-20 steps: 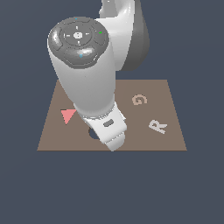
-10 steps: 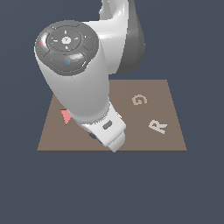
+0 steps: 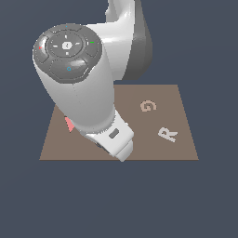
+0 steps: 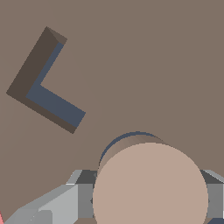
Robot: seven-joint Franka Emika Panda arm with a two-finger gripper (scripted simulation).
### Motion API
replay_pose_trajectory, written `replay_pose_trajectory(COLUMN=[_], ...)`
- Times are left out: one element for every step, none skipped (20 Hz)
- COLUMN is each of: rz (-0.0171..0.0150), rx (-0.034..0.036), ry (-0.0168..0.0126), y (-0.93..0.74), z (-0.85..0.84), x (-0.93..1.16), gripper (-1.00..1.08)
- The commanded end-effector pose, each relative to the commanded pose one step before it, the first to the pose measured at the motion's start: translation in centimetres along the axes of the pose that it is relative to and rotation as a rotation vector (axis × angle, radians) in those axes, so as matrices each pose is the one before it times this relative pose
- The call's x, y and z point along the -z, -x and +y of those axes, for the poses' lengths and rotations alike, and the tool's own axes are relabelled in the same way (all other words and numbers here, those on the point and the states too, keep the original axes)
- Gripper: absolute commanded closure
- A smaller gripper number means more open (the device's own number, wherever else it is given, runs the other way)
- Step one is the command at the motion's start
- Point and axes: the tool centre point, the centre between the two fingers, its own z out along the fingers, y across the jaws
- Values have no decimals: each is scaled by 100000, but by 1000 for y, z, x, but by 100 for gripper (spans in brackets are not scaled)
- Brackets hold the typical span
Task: Insert a designated object into the corresponding slot on a board.
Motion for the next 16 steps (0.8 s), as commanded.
replay_pose_trajectory(rz=[-13, -27, -38, -34, -22, 0, 0, 0, 0, 0, 0, 0, 0, 0, 0, 0], rx=[12, 80, 113, 104, 66, 0, 0, 0, 0, 0, 0, 0, 0, 0, 0, 0], ry=[9, 4, 5, 3, 2, 0, 0, 0, 0, 0, 0, 0, 0, 0, 0, 0], y=[15, -3, 4, 7, 2, 11, 0, 0, 0, 0, 0, 0, 0, 0, 0, 0], z=[-7, 9, 3, -3, -1, -12, 0, 0, 0, 0, 0, 0, 0, 0, 0, 0], x=[-49, -158, -268, -270, -162, -58, 0, 0, 0, 0, 0, 0, 0, 0, 0, 0], gripper=[108, 108, 108, 108, 108, 108, -92, -92, -92, -92, -92, -92, -92, -92, -92, -92])
